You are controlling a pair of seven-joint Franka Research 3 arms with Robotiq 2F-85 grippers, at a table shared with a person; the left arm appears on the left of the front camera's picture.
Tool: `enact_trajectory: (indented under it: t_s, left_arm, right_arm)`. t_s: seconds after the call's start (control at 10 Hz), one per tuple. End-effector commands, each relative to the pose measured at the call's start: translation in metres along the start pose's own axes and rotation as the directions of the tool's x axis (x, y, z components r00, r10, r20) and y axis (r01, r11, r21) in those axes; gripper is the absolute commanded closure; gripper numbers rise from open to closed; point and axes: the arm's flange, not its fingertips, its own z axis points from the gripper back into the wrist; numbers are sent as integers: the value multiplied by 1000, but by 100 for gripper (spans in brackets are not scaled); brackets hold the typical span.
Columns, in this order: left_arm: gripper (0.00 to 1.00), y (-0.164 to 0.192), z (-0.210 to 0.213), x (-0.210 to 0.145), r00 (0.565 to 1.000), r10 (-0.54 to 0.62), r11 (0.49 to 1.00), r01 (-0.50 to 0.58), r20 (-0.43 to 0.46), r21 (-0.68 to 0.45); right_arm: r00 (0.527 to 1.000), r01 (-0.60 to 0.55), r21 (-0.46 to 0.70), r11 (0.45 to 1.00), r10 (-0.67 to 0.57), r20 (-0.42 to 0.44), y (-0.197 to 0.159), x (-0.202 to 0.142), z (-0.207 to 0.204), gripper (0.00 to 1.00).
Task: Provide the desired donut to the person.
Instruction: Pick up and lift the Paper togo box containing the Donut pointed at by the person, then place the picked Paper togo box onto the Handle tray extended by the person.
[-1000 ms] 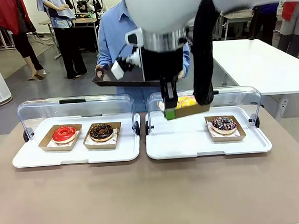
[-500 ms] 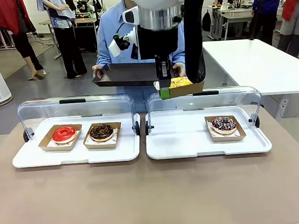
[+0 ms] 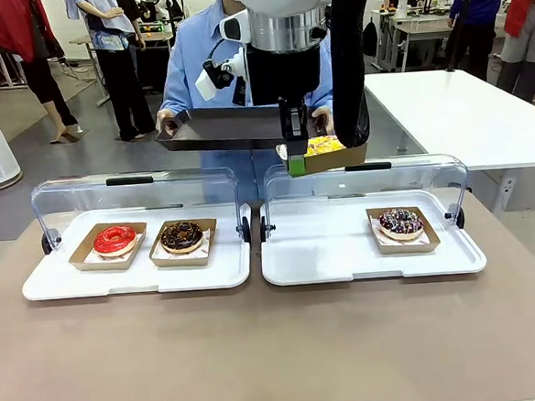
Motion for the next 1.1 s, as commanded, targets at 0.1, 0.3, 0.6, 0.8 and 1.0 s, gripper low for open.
enact_trajectory:
  t_s: [0.1,0.3,0.6,0.8,1.0]
  left_arm:
    - [0,0,2,1,1000,-9,1000,9,9,-4]
    - [0,0,2,1,1000,-9,1000,9,9,-4]
    - [0,0,2,1,1000,-9,1000,9,9,-4]
    - [0,0,2,1,1000,-9,1000,9,9,-4]
    - [0,0,2,1,1000,-9,1000,9,9,-4]
  right_arm:
    - [1000,13,18,1000,-14,10,3,-1,1,100]
    - [1000,13,18,1000,-14,10,3,-1,1,100]
    - [1000,13,18,1000,-14,10,3,-1,1,100]
    - [1000,13,18,1000,-14,10,3,-1,1,100]
    - [1000,13,18,1000,-14,10,3,-1,1,100]
